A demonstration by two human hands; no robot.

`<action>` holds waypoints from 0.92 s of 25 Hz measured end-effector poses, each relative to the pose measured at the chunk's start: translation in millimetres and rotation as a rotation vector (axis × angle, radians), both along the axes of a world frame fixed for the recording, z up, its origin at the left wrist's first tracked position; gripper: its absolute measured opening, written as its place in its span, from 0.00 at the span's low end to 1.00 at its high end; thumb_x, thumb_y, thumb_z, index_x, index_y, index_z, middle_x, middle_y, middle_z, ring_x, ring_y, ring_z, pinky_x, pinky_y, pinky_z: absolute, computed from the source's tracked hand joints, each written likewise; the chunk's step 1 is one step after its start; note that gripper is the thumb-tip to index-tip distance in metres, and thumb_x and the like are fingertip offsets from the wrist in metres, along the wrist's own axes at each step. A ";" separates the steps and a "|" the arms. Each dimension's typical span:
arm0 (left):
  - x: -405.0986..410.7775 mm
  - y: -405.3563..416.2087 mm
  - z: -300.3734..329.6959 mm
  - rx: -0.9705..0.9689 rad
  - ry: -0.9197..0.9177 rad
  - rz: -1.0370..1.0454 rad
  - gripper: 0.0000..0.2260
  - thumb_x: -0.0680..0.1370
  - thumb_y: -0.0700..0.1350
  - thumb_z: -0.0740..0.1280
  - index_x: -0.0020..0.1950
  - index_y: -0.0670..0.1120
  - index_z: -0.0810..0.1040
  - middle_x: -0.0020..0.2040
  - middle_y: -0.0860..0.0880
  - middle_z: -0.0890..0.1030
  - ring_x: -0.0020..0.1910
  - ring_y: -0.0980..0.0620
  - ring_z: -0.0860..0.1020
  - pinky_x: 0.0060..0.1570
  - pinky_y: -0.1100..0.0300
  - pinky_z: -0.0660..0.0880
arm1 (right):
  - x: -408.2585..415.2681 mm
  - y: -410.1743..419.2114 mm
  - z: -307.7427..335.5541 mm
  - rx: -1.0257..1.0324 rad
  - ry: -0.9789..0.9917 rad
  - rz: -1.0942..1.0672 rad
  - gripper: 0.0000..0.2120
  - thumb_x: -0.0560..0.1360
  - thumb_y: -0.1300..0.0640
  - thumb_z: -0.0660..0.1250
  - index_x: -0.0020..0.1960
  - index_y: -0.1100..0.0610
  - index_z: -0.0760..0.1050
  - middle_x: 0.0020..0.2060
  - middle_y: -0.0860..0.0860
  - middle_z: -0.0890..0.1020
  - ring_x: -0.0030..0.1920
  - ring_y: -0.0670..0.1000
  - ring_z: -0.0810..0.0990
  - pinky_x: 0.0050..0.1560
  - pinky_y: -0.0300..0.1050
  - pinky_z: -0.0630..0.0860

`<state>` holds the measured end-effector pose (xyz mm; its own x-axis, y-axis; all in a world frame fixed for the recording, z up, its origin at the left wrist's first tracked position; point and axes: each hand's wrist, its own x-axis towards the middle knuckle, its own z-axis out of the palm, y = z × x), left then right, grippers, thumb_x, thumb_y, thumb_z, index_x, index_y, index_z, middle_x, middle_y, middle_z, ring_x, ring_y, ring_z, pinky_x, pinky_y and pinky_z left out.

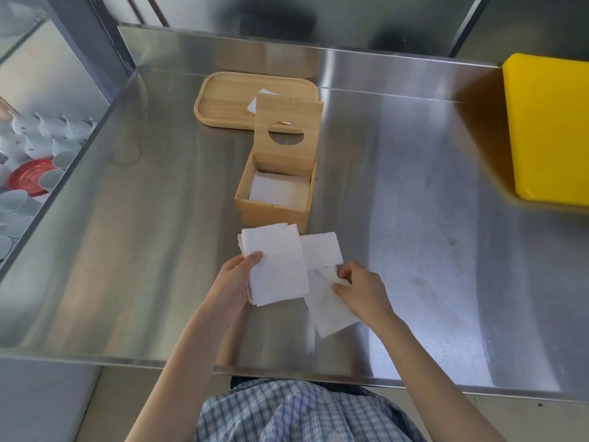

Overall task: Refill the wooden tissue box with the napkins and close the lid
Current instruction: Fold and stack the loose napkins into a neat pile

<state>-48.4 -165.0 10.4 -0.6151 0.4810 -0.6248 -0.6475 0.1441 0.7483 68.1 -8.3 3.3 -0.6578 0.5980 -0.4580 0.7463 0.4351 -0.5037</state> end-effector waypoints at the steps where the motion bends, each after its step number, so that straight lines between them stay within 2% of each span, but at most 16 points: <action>1: -1.1 -1.2 -1.2 0.005 0.002 -0.001 0.09 0.80 0.42 0.59 0.43 0.44 0.77 0.32 0.53 0.85 0.30 0.54 0.82 0.27 0.61 0.77 | 1.8 2.6 0.5 -0.045 0.024 -0.040 0.03 0.76 0.61 0.63 0.48 0.58 0.70 0.49 0.56 0.78 0.45 0.52 0.74 0.33 0.36 0.66; 4: -2.4 -1.9 -0.6 0.018 0.003 -0.002 0.09 0.80 0.42 0.59 0.45 0.43 0.77 0.34 0.52 0.85 0.35 0.51 0.81 0.32 0.57 0.77 | 8.0 13.5 8.0 -0.215 0.096 -0.167 0.11 0.74 0.61 0.66 0.57 0.60 0.74 0.48 0.53 0.78 0.46 0.50 0.73 0.34 0.32 0.66; 8: -0.5 -0.9 -0.2 0.005 0.001 0.014 0.08 0.79 0.42 0.59 0.44 0.44 0.77 0.32 0.53 0.85 0.38 0.49 0.80 0.39 0.54 0.73 | 12.3 26.2 24.5 -0.402 0.180 -0.223 0.11 0.74 0.63 0.67 0.56 0.58 0.76 0.48 0.52 0.79 0.45 0.50 0.76 0.37 0.35 0.70; 12: -0.7 1.8 3.2 0.000 -0.010 0.045 0.09 0.80 0.41 0.59 0.42 0.44 0.76 0.39 0.48 0.82 0.40 0.48 0.79 0.42 0.52 0.74 | 11.8 37.3 42.4 -0.499 0.265 -0.219 0.10 0.74 0.62 0.67 0.55 0.57 0.76 0.47 0.50 0.83 0.46 0.51 0.79 0.41 0.39 0.73; 15: -1.8 0.6 1.4 0.022 0.000 0.023 0.10 0.80 0.42 0.59 0.42 0.44 0.77 0.33 0.52 0.84 0.39 0.48 0.79 0.40 0.53 0.73 | 5.1 35.1 51.3 -0.641 0.370 -0.236 0.09 0.74 0.63 0.67 0.54 0.57 0.75 0.46 0.50 0.83 0.42 0.49 0.80 0.40 0.39 0.75; 17: -1.1 2.0 -1.4 0.050 -0.004 -0.019 0.10 0.80 0.43 0.58 0.46 0.43 0.78 0.36 0.50 0.84 0.37 0.50 0.81 0.37 0.55 0.76 | -4.0 26.1 53.8 -0.786 0.437 -0.258 0.07 0.74 0.64 0.65 0.51 0.57 0.74 0.43 0.49 0.83 0.38 0.46 0.81 0.36 0.35 0.77; 19: 1.8 6.9 -3.2 0.052 -0.014 -0.038 0.11 0.80 0.43 0.57 0.49 0.43 0.78 0.37 0.49 0.83 0.31 0.54 0.82 0.28 0.62 0.77 | -15.4 14.1 53.4 -0.918 0.487 -0.269 0.07 0.74 0.66 0.65 0.49 0.56 0.74 0.41 0.48 0.83 0.36 0.44 0.82 0.35 0.35 0.79; 21: 4.7 10.8 -3.1 0.047 -0.030 -0.035 0.11 0.80 0.43 0.57 0.49 0.43 0.78 0.33 0.51 0.84 0.27 0.57 0.81 0.23 0.66 0.75 | -27.5 1.4 47.8 -0.892 0.507 -0.269 0.07 0.74 0.66 0.65 0.48 0.56 0.73 0.41 0.48 0.82 0.38 0.47 0.81 0.37 0.38 0.78; 23: 6.5 12.4 -2.5 0.075 -0.034 -0.081 0.12 0.81 0.44 0.56 0.52 0.44 0.79 0.38 0.50 0.85 0.31 0.56 0.83 0.26 0.65 0.77 | -36.9 -9.5 38.4 -0.770 0.489 -0.286 0.08 0.73 0.66 0.67 0.47 0.54 0.72 0.41 0.47 0.81 0.44 0.51 0.79 0.41 0.40 0.75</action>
<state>-41.9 -152.5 7.9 -0.5517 0.5744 -0.6048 -0.6612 0.1409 0.7369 31.3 -17.8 41.7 -0.7561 0.4146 -0.5064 0.4043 -0.3126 -0.8595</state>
